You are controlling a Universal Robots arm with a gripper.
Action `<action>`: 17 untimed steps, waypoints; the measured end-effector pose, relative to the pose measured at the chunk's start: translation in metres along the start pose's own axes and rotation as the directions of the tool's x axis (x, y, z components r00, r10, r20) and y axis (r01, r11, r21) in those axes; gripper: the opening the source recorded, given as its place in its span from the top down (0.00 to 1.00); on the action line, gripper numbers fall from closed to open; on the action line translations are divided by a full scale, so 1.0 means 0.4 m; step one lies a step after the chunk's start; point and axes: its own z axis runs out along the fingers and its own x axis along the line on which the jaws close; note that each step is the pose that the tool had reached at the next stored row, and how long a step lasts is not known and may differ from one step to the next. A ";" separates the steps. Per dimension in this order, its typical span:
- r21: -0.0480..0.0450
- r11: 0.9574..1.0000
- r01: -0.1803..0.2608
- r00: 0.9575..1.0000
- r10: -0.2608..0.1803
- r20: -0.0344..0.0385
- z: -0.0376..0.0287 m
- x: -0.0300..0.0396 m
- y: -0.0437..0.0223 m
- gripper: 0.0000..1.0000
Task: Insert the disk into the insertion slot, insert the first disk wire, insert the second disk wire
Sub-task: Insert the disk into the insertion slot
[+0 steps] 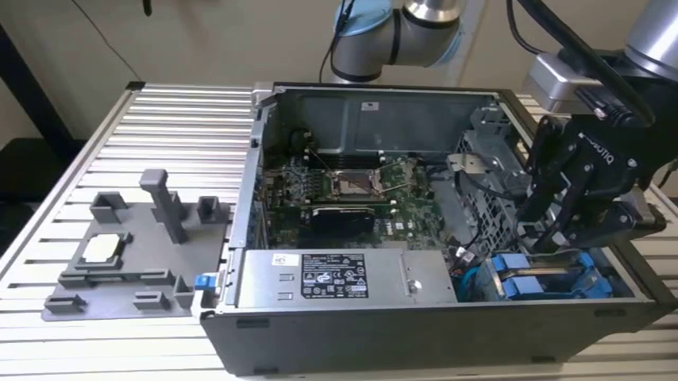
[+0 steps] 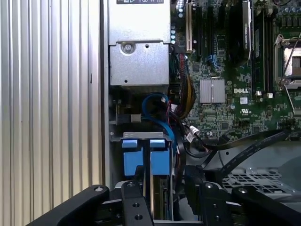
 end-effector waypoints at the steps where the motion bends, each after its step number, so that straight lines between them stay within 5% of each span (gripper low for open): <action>1: 0.003 1.000 0.000 1.000 0.000 0.000 0.000 0.000 0.000 0.53; 17: 0.049 0.999 -0.001 1.000 0.001 0.001 -0.002 -0.009 -0.027 0.53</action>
